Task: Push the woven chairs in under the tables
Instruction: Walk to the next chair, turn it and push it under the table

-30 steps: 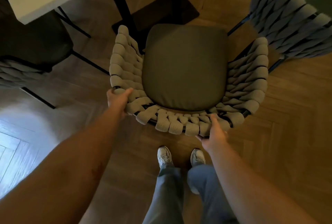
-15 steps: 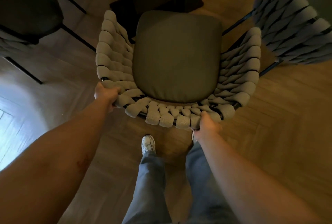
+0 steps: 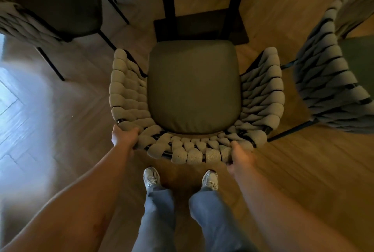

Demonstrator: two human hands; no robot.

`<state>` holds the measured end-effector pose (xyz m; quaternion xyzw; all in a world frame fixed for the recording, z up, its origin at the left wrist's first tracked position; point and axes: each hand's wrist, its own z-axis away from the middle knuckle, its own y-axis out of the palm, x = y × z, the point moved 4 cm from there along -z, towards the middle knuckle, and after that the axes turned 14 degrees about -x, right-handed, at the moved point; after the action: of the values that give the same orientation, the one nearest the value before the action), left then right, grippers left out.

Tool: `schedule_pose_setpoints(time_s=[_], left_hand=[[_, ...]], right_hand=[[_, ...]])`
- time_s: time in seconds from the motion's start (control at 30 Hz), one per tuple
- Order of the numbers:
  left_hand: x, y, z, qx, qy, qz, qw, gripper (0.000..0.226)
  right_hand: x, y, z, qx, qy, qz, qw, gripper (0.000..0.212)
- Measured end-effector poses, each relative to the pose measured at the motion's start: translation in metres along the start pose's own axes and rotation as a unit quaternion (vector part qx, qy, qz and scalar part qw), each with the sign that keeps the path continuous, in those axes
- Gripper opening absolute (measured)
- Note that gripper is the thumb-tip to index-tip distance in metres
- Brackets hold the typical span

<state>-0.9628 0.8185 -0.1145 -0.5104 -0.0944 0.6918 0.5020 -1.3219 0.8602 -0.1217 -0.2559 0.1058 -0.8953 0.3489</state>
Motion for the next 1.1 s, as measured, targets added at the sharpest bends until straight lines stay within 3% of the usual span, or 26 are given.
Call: schedule_pose_setpoints(time_s=[0.27, 0.43, 0.6, 0.77, 0.83, 0.97, 1.1], left_hand=[[0.001, 0.001, -0.001, -0.02, -0.031, 0.017, 0.999, 0.048], [0.003, 0.001, -0.004, -0.034, -0.067, 0.044, 0.996, 0.05], [-0.008, 0.0, -0.023, -0.058, -0.063, 0.049, 0.995, 0.048], [-0.029, -0.009, -0.049, -0.063, -0.057, -0.001, 0.996, 0.067], [-0.03, -0.013, -0.049, -0.032, -0.08, 0.042, 0.995, 0.08], [-0.016, -0.007, -0.023, 0.059, -0.181, 0.219, 0.957, 0.085], [-0.018, 0.008, -0.009, 0.034, -0.193, 0.204, 0.959, 0.082]], right_hand=[[0.026, 0.027, -0.005, 0.016, -0.044, 0.066, 0.997, 0.031], [0.046, 0.053, -0.002, 0.03, -0.095, 0.091, 0.991, 0.036], [0.057, 0.083, 0.004, 0.072, -0.088, 0.104, 0.988, 0.041], [0.055, 0.099, 0.012, 0.132, -0.072, 0.094, 0.984, 0.045], [0.064, 0.102, 0.012, 0.148, -0.056, 0.071, 0.985, 0.049], [0.08, 0.107, 0.012, 0.132, -0.037, 0.091, 0.986, 0.028], [0.081, 0.109, 0.013, 0.11, -0.021, 0.104, 0.988, 0.032]])
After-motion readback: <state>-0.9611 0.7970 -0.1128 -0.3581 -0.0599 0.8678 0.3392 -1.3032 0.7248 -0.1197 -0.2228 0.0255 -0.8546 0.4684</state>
